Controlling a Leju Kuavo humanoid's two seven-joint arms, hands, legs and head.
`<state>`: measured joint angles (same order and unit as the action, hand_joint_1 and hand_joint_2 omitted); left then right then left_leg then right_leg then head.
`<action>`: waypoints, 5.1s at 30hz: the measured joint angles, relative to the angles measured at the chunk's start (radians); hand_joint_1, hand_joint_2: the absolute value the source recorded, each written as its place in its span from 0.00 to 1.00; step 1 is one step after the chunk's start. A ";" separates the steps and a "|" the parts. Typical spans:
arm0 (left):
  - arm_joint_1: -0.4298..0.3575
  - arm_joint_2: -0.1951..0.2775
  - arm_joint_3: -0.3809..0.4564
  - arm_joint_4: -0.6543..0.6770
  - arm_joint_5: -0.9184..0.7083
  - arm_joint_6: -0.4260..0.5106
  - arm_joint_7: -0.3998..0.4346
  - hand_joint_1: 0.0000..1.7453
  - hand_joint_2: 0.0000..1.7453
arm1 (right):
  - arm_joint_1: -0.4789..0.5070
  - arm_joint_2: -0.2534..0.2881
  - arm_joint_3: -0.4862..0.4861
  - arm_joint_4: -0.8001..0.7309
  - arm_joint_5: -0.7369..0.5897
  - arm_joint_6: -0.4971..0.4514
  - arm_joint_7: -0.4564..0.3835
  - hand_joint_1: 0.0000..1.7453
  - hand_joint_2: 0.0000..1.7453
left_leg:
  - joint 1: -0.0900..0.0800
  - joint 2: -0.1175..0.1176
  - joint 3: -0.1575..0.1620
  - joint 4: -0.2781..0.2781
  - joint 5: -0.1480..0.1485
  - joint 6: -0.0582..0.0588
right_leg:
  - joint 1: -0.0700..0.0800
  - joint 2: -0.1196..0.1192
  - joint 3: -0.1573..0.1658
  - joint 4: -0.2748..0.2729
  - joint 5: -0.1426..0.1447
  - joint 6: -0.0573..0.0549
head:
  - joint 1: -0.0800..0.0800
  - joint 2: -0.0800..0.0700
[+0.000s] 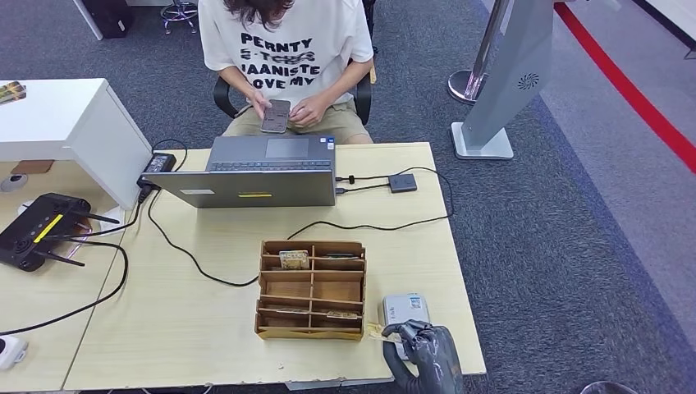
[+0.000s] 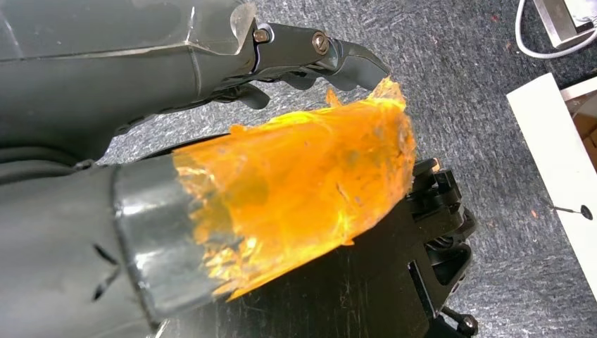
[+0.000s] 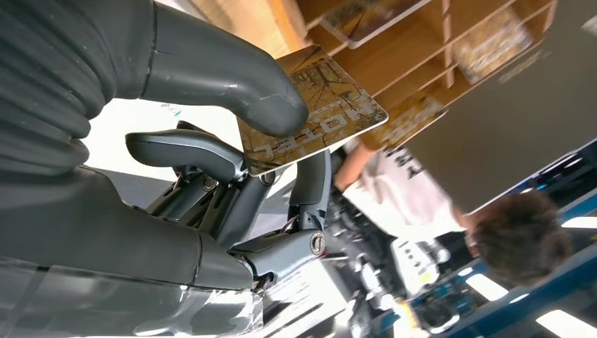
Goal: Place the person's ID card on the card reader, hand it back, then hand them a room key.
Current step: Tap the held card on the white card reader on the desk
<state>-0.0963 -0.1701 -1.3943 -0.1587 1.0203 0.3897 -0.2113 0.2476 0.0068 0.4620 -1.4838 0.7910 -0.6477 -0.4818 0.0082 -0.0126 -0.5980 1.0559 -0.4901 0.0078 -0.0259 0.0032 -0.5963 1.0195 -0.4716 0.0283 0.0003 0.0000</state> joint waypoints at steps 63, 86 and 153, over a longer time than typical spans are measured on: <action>-0.001 -0.006 0.000 0.000 -0.033 0.034 0.002 0.00 0.00 | -0.104 -0.280 0.012 -0.054 -0.788 0.437 0.250 1.00 1.00 | -0.004 0.000 0.000 0.000 0.000 0.002 | -0.003 0.000 0.000 0.000 0.000 0.001 | 0.000 0.000; -0.001 -0.006 0.000 0.000 -0.027 0.032 0.000 0.00 0.00 | -0.124 -0.278 0.008 -0.037 -0.697 0.454 0.273 1.00 1.00 | -0.004 0.000 0.000 0.000 0.000 0.002 | -0.003 0.000 0.000 0.000 0.000 0.001 | 0.000 0.000; -0.008 0.039 0.034 0.000 0.085 -0.246 0.132 0.00 0.00 | -0.269 -0.173 0.037 0.100 -0.255 0.430 0.384 1.00 1.00 | -0.004 0.001 0.002 0.000 0.001 0.003 | -0.003 0.000 0.001 0.001 0.001 0.001 | 0.000 0.000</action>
<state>-0.1038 -0.1307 -1.3600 -0.1583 1.1051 0.1436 -0.0794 -0.0213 -0.1666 0.4994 -1.3843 0.5363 -0.2178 -0.0980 0.0044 -0.0120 -0.5964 1.0557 -0.4888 0.0110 -0.0291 0.0036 -0.5950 1.0202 -0.4708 0.0293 0.0005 0.0000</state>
